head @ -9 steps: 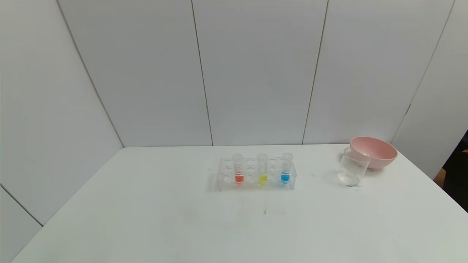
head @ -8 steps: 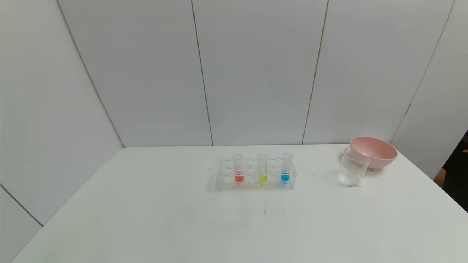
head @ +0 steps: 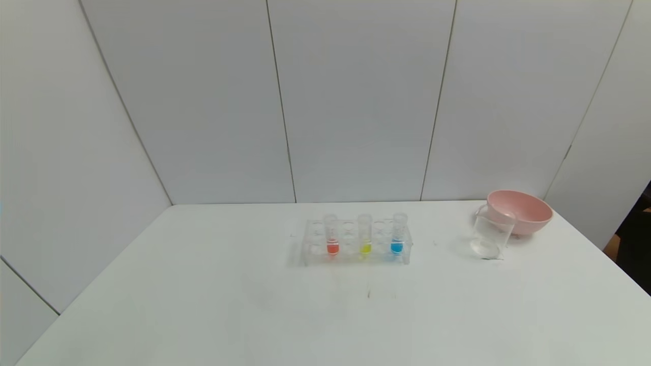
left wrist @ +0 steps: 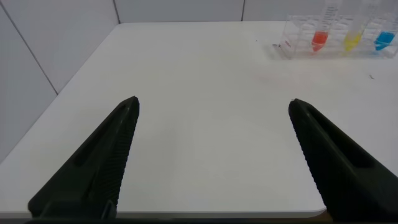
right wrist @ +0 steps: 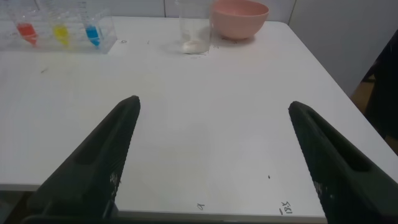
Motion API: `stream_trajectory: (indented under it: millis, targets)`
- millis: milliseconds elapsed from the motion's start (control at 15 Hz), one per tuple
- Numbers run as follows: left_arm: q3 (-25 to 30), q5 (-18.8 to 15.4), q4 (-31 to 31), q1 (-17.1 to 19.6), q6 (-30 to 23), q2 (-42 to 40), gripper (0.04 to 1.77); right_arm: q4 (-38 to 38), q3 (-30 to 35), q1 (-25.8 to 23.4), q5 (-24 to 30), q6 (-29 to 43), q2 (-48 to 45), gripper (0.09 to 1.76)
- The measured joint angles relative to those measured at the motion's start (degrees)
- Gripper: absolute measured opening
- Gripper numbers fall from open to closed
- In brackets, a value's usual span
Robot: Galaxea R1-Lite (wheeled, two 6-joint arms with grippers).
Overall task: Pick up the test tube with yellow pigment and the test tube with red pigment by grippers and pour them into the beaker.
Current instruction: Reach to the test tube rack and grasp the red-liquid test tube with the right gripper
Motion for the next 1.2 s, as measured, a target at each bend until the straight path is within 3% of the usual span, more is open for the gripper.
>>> stream_trajectory:
  millis: [1200]
  targets:
    - [0.0,0.0,0.0,0.0,0.0,0.0,1.72,-0.5,0.0,0.0,-0.4,0.8,0.0,1.71]
